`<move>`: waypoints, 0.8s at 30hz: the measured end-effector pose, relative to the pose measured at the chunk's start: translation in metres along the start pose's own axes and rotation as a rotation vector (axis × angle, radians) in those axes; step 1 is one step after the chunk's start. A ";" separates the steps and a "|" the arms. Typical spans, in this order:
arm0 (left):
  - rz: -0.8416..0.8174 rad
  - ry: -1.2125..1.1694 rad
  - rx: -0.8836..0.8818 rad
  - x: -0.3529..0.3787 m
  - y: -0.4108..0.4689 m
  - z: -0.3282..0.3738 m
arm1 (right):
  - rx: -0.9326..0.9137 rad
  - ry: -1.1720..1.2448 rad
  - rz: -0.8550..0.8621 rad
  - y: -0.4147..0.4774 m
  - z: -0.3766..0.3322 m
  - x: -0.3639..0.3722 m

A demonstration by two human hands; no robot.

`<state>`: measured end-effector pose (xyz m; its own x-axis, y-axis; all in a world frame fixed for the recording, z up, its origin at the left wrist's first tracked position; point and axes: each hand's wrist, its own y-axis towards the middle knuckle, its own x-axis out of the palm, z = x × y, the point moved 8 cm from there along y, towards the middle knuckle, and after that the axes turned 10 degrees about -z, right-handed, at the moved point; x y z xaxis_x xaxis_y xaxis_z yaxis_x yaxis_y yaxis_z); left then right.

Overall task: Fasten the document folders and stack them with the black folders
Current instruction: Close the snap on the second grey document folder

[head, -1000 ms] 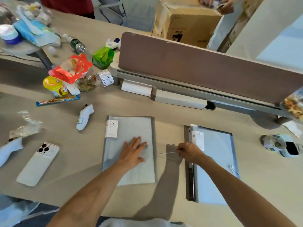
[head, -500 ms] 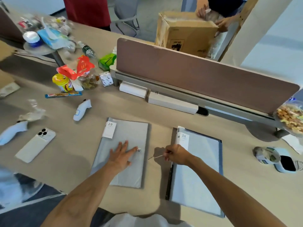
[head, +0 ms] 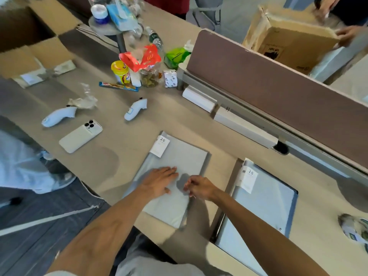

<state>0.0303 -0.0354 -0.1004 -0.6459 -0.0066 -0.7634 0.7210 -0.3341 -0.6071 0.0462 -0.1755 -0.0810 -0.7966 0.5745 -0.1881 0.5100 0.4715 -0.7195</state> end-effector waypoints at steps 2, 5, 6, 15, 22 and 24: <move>0.025 0.008 0.029 0.003 -0.002 -0.010 | 0.016 -0.115 -0.014 0.013 -0.008 0.008; 0.030 -0.006 0.045 0.009 -0.007 -0.035 | 0.058 -0.231 -0.038 0.032 -0.018 0.018; 0.023 -0.007 0.054 0.010 -0.008 -0.043 | 0.073 -0.240 -0.045 0.036 -0.022 0.021; -0.046 0.142 0.115 -0.002 -0.002 -0.060 | 0.224 0.003 0.163 0.051 -0.022 -0.004; -0.123 0.198 0.101 -0.002 -0.004 -0.045 | 0.317 -0.234 0.283 0.034 0.010 -0.026; -0.134 0.219 0.089 -0.004 -0.005 -0.042 | 0.311 -0.267 0.310 0.022 0.014 -0.022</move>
<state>0.0394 0.0063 -0.1036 -0.6573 0.2444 -0.7129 0.6014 -0.4001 -0.6916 0.0705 -0.1874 -0.1019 -0.6987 0.4461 -0.5593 0.6474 0.0613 -0.7597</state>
